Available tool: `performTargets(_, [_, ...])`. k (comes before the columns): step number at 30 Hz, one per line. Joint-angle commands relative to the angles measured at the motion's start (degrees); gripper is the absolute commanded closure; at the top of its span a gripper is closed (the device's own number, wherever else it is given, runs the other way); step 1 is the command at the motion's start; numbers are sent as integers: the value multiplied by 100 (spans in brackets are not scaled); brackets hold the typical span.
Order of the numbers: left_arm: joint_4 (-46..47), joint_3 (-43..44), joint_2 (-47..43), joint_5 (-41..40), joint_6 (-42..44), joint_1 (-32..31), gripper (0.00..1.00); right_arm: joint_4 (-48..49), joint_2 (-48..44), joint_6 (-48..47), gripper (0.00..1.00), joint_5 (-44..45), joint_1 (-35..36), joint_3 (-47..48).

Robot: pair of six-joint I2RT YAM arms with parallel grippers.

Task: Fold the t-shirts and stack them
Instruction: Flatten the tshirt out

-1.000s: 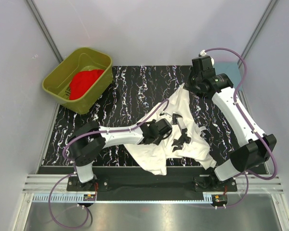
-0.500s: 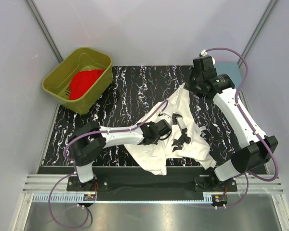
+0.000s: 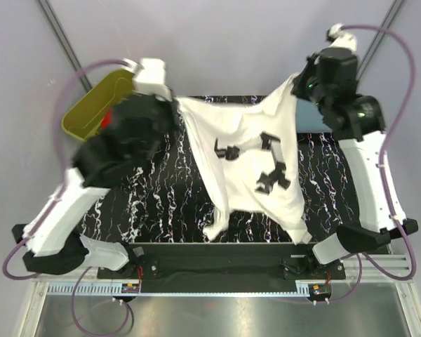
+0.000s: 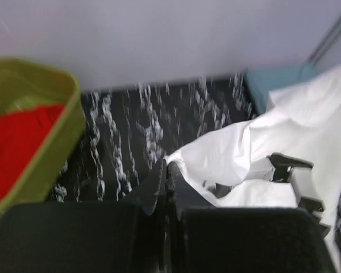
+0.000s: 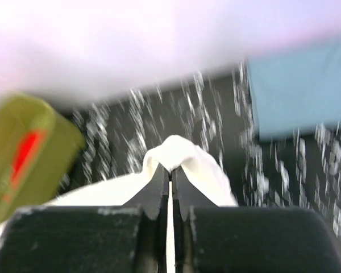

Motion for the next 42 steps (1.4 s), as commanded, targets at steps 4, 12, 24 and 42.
performTargets(4, [-131, 2094, -498, -927, 1573, -60, 100, 991, -1222, -863, 100, 330, -34, 1370])
performTargets(12, [186, 1447, -2177, 917, 660, -60, 100, 1901, -3854, -662, 100, -687, -43, -501])
performTargets(24, [-631, 514, -2020, 1009, 596, -51, 100, 380, -3592, -863, 100, -761, -43, -89])
performTargets(42, [-129, 933, -34, 902, 906, 2304, 100, 2525, -1307, -2569, 100, 207, -78, -856])
